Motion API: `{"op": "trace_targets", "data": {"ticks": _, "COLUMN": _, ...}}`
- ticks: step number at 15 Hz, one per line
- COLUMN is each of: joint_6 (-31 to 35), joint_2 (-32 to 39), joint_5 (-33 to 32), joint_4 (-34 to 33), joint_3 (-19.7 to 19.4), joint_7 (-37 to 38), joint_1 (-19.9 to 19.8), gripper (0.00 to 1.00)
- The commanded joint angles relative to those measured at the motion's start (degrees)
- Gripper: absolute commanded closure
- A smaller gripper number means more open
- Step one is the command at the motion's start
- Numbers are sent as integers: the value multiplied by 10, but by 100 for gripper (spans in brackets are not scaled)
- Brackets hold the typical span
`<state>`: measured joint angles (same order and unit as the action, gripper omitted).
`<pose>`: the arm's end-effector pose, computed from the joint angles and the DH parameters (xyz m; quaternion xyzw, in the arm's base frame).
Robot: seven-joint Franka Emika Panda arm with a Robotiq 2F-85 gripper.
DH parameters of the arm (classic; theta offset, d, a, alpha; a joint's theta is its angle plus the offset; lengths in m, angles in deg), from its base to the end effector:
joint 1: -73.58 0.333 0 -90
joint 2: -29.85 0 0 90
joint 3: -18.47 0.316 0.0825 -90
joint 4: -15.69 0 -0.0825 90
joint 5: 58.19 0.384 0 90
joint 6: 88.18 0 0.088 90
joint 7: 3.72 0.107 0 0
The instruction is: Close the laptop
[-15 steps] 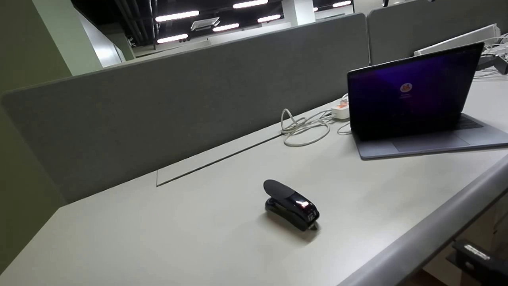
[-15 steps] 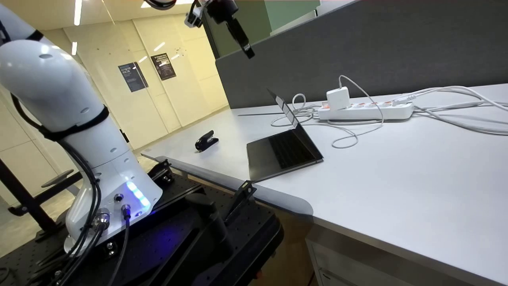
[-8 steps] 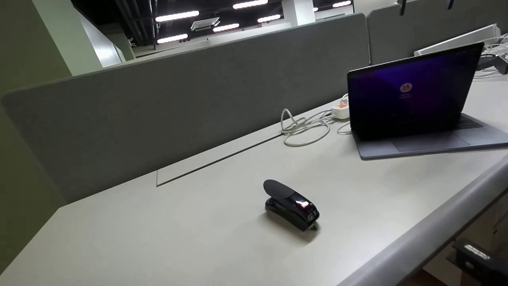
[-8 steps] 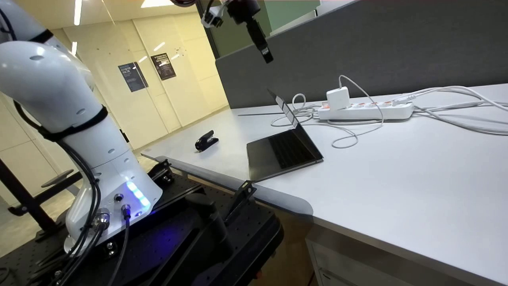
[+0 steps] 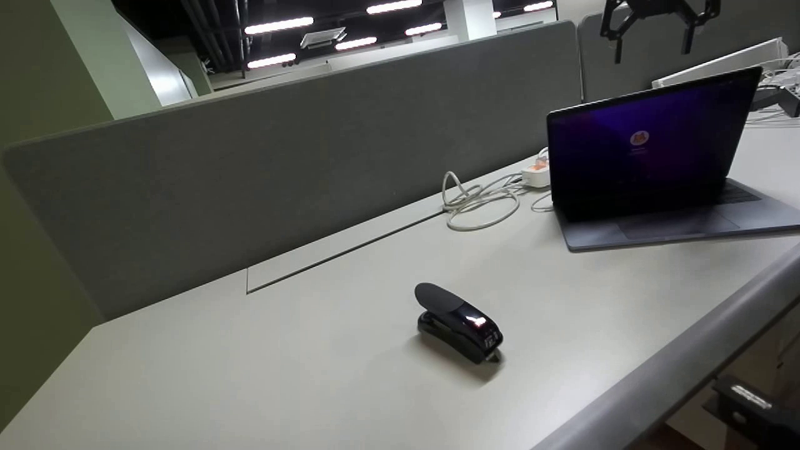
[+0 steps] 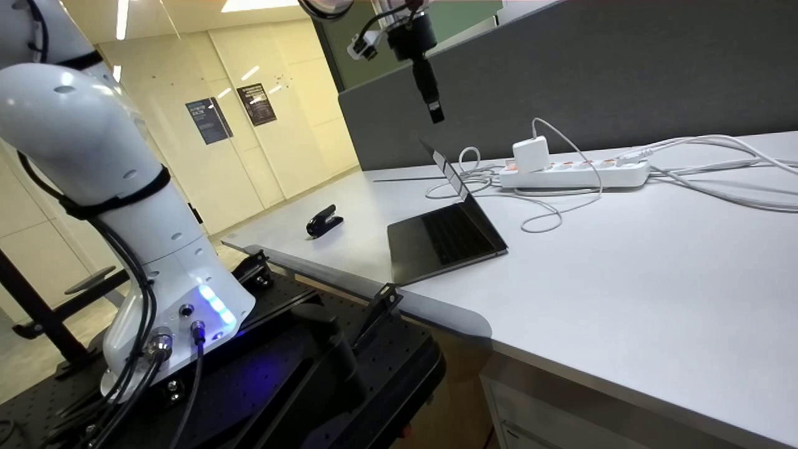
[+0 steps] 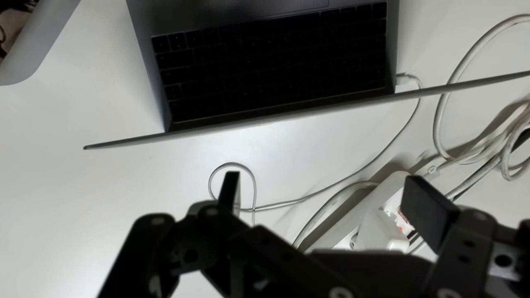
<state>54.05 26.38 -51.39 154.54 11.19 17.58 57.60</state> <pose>0.4516 -0.1946 0.3420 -0.9050 0.4191 -0.0599 0.0419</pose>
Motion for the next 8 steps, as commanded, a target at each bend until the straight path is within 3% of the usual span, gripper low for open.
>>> {"op": "trace_targets", "data": {"ticks": 1, "joint_6": -21, "joint_2": 45, "joint_5": 3, "joint_4": -46, "joint_3": -10, "joint_7": 9, "joint_1": 23, "gripper": 0}}
{"op": "trace_targets", "data": {"ticks": 8, "joint_6": -19, "joint_2": 79, "joint_5": 4, "joint_4": -65, "joint_3": -7, "joint_7": -14, "joint_1": 50, "gripper": 0}}
